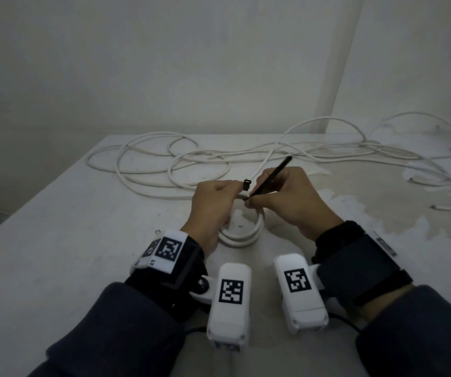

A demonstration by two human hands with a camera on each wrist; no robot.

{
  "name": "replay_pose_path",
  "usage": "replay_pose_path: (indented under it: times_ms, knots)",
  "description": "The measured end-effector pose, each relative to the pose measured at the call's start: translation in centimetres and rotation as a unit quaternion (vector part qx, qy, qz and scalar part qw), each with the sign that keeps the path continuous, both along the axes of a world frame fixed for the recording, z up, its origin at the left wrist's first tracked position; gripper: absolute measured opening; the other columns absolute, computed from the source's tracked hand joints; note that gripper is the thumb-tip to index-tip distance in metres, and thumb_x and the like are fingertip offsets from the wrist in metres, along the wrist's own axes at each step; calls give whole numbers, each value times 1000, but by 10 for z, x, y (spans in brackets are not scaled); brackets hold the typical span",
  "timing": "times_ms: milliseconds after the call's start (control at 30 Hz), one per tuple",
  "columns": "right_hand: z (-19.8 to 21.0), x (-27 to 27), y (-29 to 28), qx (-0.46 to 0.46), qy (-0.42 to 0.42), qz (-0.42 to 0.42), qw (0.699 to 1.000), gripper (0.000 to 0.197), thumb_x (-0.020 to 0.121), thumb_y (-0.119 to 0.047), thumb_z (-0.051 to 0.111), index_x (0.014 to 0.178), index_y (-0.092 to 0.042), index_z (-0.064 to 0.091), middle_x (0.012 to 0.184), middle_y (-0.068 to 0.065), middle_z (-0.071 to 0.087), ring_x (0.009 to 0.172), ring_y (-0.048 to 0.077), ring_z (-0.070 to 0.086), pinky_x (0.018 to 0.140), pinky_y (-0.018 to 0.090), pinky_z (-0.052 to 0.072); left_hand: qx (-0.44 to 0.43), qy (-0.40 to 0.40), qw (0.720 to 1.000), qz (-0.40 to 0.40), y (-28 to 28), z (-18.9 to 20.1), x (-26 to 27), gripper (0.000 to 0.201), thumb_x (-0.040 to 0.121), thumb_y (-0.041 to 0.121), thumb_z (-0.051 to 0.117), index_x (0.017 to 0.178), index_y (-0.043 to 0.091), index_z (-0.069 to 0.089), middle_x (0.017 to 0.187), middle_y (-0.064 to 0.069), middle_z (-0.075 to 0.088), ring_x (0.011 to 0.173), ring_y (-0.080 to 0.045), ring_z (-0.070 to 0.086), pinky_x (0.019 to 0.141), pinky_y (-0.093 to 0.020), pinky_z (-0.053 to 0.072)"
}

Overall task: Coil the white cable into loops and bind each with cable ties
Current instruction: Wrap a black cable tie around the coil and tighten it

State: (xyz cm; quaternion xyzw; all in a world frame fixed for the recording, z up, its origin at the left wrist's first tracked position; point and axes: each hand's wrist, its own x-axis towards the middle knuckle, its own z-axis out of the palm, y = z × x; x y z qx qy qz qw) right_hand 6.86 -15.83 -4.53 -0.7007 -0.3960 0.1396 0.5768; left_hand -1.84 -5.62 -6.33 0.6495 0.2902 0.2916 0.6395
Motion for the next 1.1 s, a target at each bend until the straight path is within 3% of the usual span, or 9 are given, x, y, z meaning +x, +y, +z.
replay_pose_path:
  times_ms: [133, 200, 300, 400, 500, 667, 833, 1100]
  knots:
    - [0, -2, -2, 53, 68, 30, 996, 11, 77, 0, 74, 71, -5, 66, 75, 17, 70, 68, 19, 64, 59, 20, 47, -23, -22, 999, 6, 1, -2, -1, 18, 86, 16, 64, 91, 4, 75, 64, -1, 58, 37, -3, 38, 42, -18, 29]
    - [2, -4, -2, 99, 107, 23, 989, 12, 87, -12, 66, 77, -6, 69, 82, 14, 72, 76, 19, 68, 61, 21, 48, -21, -31, 999, 8, 0, -2, -1, 16, 87, 17, 65, 92, 7, 76, 65, 1, 61, 38, 0, 39, 43, -18, 30]
    - [7, -7, -2, 154, 174, 25, 972, 12, 92, -11, 60, 90, -4, 70, 81, 7, 71, 75, 17, 72, 57, 17, 51, -8, -51, 999, 14, 1, 0, 0, 14, 88, 11, 64, 92, 8, 76, 68, 1, 65, 38, 2, 45, 42, -14, 33]
    - [9, -9, -1, 148, 187, 17, 971, 16, 93, -9, 58, 104, -12, 69, 70, 1, 69, 66, 15, 70, 49, 15, 45, 12, -58, 998, 27, 2, -2, 1, 13, 85, 12, 66, 91, 13, 77, 70, 4, 68, 41, 3, 46, 44, -12, 34]
    - [9, -8, -1, 142, 188, 0, 972, 17, 95, -16, 57, 107, -17, 68, 59, -2, 65, 59, 17, 65, 46, 16, 36, 27, -72, 996, 39, 3, -2, 3, 15, 85, 9, 65, 91, 15, 77, 65, 7, 65, 44, 4, 49, 50, -10, 36]
    - [8, -5, -2, 80, 176, 17, 981, 29, 92, -16, 61, 120, -20, 63, 61, 4, 67, 60, 18, 63, 45, 17, 32, 39, -93, 994, 51, 5, -2, 3, 14, 84, 9, 66, 90, 15, 77, 70, 3, 68, 45, 3, 49, 51, -13, 36]
    - [7, -5, -4, 31, 121, 49, 991, 25, 88, -13, 65, 112, -20, 68, 64, 6, 66, 62, 18, 64, 49, 19, 30, 60, -96, 993, 42, 4, -2, 2, 15, 83, 8, 65, 88, 15, 78, 71, 3, 70, 49, 3, 51, 52, -13, 37]
    - [6, -3, -4, 28, 113, 46, 992, 22, 88, -11, 65, 107, -20, 70, 64, 6, 65, 60, 17, 64, 50, 21, 30, 86, -94, 991, 41, 5, -2, 2, 15, 83, 8, 66, 90, 14, 78, 74, 1, 71, 50, 2, 52, 49, -10, 36]
